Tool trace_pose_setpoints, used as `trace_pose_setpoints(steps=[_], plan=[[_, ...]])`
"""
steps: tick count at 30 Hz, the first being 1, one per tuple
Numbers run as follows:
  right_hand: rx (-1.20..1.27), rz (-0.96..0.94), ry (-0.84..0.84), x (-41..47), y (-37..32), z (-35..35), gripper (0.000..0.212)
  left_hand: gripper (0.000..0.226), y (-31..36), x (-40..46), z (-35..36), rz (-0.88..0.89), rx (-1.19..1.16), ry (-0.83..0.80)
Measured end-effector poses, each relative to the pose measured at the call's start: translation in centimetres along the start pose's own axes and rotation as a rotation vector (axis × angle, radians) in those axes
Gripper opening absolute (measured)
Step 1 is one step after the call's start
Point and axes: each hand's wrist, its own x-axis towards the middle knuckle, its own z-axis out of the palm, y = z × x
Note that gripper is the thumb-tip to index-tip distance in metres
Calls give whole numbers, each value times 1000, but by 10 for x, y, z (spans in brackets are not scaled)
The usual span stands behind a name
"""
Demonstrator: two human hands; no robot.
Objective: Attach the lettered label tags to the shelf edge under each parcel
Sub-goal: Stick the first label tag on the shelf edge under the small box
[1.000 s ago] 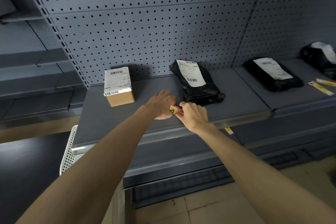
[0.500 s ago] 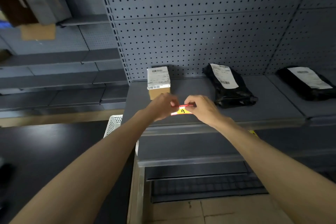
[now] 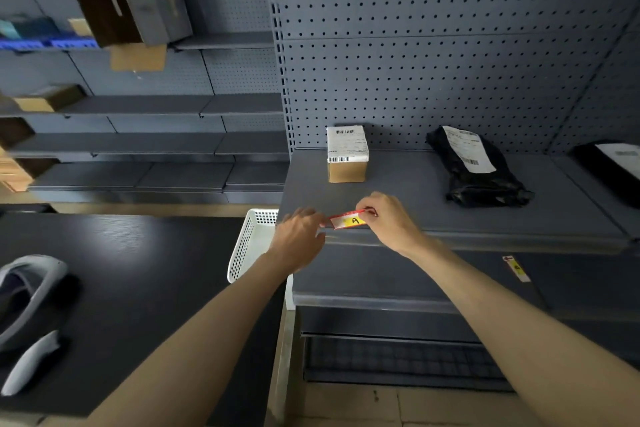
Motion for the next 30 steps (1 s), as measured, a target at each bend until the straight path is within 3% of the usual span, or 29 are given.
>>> trace_pose_setpoints(steps=[6, 23, 30], plan=[[-33, 11, 13, -3, 2, 9, 14, 32, -7, -9, 21, 24, 128, 34], [-278, -17, -81, 0, -6, 35, 18, 32, -10, -16, 21, 29, 26, 35], [-280, 40, 6, -20, -11, 21, 28, 30, -1, -17, 11, 45, 23, 18]])
